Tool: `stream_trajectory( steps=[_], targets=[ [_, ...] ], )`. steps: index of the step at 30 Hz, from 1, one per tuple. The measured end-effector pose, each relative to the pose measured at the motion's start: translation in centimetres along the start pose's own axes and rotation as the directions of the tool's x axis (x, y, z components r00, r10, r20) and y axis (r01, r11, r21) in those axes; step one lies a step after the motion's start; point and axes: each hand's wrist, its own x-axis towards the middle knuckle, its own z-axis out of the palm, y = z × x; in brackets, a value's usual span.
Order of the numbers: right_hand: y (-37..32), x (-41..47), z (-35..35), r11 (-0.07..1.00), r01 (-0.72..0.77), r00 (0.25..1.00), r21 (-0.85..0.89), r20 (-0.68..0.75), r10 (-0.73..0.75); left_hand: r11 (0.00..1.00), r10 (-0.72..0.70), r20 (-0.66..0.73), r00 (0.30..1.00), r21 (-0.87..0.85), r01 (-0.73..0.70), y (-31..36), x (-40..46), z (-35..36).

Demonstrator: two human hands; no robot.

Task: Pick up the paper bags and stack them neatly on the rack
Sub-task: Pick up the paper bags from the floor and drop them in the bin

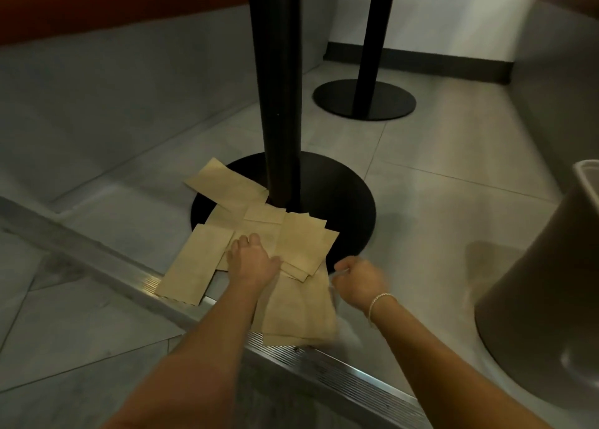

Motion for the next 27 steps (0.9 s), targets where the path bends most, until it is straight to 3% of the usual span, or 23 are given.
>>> stream_trajectory(
  steps=[4, 7, 14, 23, 27],
  targets=[
    [-0.8, 1.7, 2.5, 0.972, -0.115, 0.992, 0.207, 0.082, 0.100, 1.000, -0.017, -0.027, 1.000, 0.022, 0.017, -0.6, 0.6, 1.2],
    [-1.4, 2.9, 3.5, 0.884, -0.208, 0.973, 0.419, 0.177, 0.145, 0.999, -0.035, -0.063, 0.997, 0.036, 0.037, -0.1, 0.9, 1.0],
    [-1.4, 4.7, 3.8, 0.790, -0.222, 0.974, 0.571, 0.091, 0.208, 0.993, -0.029, -0.100, 0.995, 0.112, 0.040, 0.6, 1.3, 1.2],
    [-2.5, 4.9, 3.4, 0.918, -0.035, 0.991, 0.396, -0.104, 0.083, 0.984, -0.028, -0.121, 0.992, 0.172, 0.049, 0.4, 1.8, 1.3],
    [-3.1, 4.1, 2.9, 0.934, 0.032, 0.986, 0.357, -0.163, 0.028, 0.995, 0.012, -0.150, 0.989, 0.100, 0.003, -0.5, 1.8, 1.7]
  ],
)
